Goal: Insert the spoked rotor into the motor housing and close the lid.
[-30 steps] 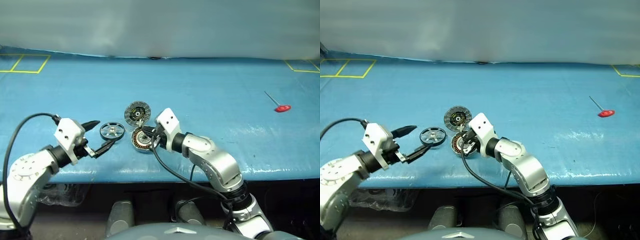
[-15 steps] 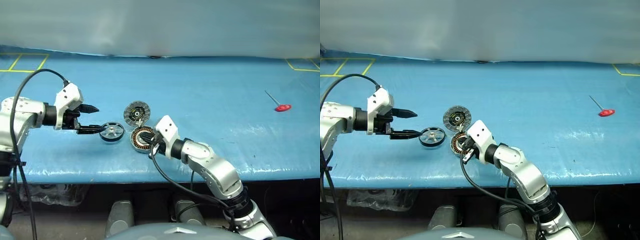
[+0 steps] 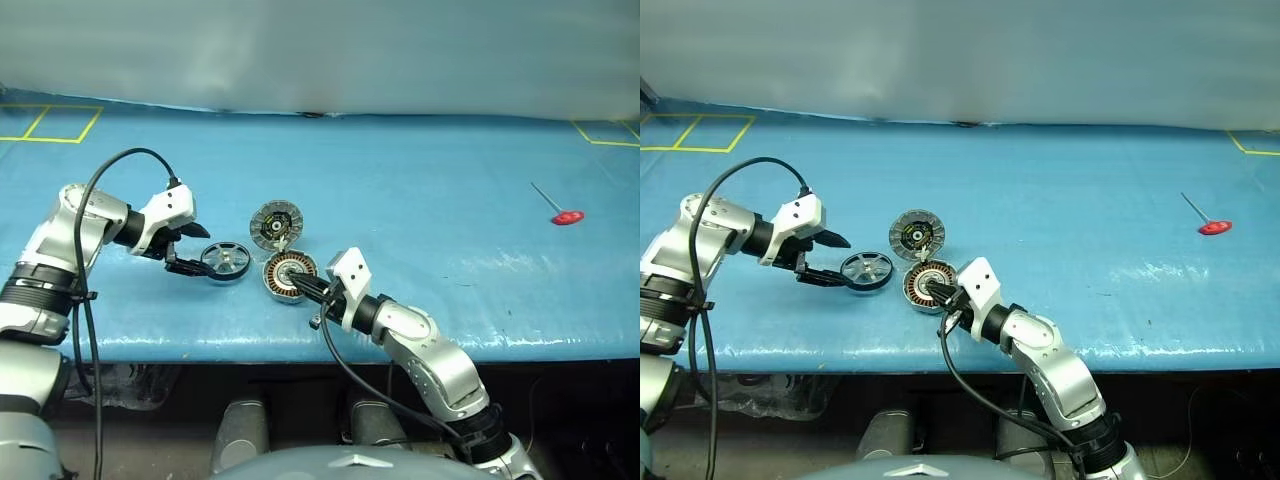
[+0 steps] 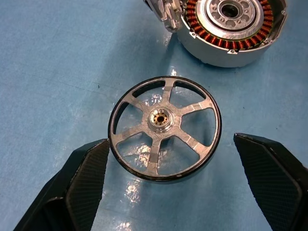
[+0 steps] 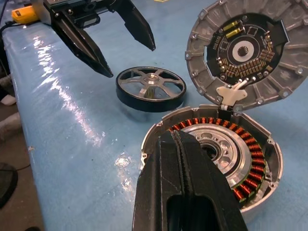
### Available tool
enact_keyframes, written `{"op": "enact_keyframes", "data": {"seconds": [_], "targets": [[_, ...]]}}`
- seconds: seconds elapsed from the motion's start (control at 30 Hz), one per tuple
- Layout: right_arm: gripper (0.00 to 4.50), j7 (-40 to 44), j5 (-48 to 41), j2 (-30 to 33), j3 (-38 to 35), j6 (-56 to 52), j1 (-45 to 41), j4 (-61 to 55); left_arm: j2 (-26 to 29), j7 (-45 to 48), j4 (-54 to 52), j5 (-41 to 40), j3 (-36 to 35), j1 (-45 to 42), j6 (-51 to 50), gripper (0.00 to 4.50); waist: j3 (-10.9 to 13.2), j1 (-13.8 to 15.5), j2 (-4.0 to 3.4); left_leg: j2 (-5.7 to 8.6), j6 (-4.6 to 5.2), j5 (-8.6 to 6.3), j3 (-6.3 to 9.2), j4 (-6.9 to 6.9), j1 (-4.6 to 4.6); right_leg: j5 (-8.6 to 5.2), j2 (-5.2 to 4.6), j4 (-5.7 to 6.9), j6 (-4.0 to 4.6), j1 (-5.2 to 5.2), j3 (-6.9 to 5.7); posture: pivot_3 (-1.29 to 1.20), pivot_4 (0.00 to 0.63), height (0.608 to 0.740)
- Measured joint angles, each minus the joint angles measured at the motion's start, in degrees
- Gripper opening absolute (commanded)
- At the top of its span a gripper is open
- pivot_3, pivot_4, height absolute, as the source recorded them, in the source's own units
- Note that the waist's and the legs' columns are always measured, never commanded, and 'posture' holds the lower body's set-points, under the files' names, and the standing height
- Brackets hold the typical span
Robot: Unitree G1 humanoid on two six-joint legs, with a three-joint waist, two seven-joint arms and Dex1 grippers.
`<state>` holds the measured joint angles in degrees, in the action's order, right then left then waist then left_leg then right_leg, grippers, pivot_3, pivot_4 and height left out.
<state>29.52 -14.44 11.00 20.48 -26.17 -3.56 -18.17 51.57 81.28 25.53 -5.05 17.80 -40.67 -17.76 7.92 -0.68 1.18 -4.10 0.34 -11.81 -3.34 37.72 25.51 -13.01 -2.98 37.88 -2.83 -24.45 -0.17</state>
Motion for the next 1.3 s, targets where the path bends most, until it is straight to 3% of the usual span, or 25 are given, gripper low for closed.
{"op": "enact_keyframes", "data": {"seconds": [0.2,0.3,0.77,1.07,1.17,1.3], "targets": [[0.02,0.2,0.1,-0.6,0.2,2.0,0.9,0.4,-2.6,0.8,4.3,2.8,0.8,-4.0,2.2,4.50,0.0,-0.1,0.00,-0.09,0.02,0.03,-0.02,0.27,0.00,-0.04,0.06,0.12,-0.15,0.04,0.04,0.00,0.150,0.740],[0.00,0.0,0.5,-1.0,0.6,2.1,1.8,0.5,-4.1,0.9,7.6,4.1,0.8,-6.4,3.3,3.63,0.0,0.1,0.01,-0.08,0.03,0.04,-0.01,0.26,0.00,-0.04,0.06,0.13,-0.14,0.04,0.04,0.00,0.150,0.740],[0.00,-1.7,0.9,-1.2,1.2,1.9,2.1,0.5,-5.8,6.1,10.2,7.1,1.5,-8.6,4.7,3.63,0.0,0.0,0.02,-0.08,0.03,0.04,0.00,0.27,0.02,-0.03,0.09,0.15,-0.13,0.04,0.06,0.00,0.150,0.740],[0.00,-2.3,0.9,-1.6,1.3,1.9,2.1,0.5,-9.2,4.4,14.1,9.7,1.9,-9.6,6.1,3.63,0.0,0.0,0.03,-0.08,0.03,0.04,0.02,0.29,0.02,-0.02,0.09,0.17,-0.14,0.04,0.06,0.00,0.150,0.740],[0.00,-2.5,0.9,-1.6,1.3,1.8,2.1,0.5,-9.6,4.4,14.9,10.6,2.0,-10.0,6.9,2.79,0.0,0.0,0.03,-0.08,0.03,0.04,0.02,0.29,0.02,-0.02,0.09,0.17,-0.13,0.04,0.06,0.00,0.150,0.740],[0.00,-2.7,0.9,-1.6,1.3,1.7,2.1,0.5,-9.9,3.9,15.1,11.3,2.0,-10.0,7.3,2.79,0.0,0.0,0.03,-0.08,0.03,0.04,0.02,0.29,0.02,0.07,0.09,0.18,0.00,0.04,0.06,0.00,0.150,0.740]]}}
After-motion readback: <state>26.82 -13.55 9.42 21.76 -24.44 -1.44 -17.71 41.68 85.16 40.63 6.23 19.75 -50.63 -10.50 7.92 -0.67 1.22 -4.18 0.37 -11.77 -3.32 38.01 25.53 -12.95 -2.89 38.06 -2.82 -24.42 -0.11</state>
